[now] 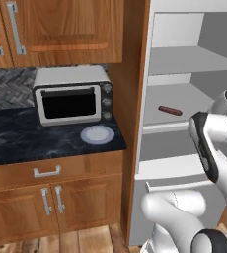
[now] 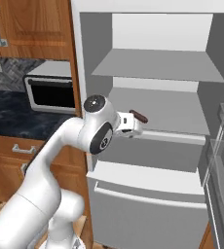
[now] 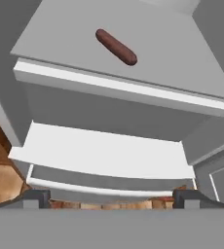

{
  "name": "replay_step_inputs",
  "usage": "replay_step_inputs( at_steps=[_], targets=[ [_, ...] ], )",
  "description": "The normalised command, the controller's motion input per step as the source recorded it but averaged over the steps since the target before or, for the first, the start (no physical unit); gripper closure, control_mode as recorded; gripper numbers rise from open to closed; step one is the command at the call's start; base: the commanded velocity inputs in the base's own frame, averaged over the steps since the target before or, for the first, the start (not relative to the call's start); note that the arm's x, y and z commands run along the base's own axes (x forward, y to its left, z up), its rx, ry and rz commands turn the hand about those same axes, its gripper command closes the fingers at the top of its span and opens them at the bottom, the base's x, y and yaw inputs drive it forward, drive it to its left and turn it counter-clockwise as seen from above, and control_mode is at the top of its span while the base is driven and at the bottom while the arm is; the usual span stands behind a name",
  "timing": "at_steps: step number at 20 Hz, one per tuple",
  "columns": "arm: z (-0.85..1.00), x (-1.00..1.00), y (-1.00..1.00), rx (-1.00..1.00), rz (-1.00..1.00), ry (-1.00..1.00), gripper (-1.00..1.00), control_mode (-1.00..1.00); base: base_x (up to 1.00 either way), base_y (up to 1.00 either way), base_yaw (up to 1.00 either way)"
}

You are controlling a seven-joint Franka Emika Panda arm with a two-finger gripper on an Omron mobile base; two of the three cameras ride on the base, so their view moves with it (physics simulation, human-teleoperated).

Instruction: Move the hot dog bun to the plate on the dining table and place the condiment next to that plate. Then navigate to the fridge and take the sausage and place it on the plate as well.

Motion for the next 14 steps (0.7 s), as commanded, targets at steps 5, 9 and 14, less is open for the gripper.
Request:
replay_step_inputs(
  at_steps=[5, 9, 14],
  targets=[
    [0.0, 0.42, -0.04, 0.07, 0.18, -0.35, -1.0, -1.0, 0.0, 0.0, 0.0],
    [0.0, 0.97, -0.14, 0.06, 0.14, -0.16, -1.0, -1.0, 0.0, 0.0, 0.0],
    [0.07, 0.91, -0.31, 0.06, 0.21, -0.01, -1.0, -1.0, 0.0, 0.0, 0.0]
  ],
)
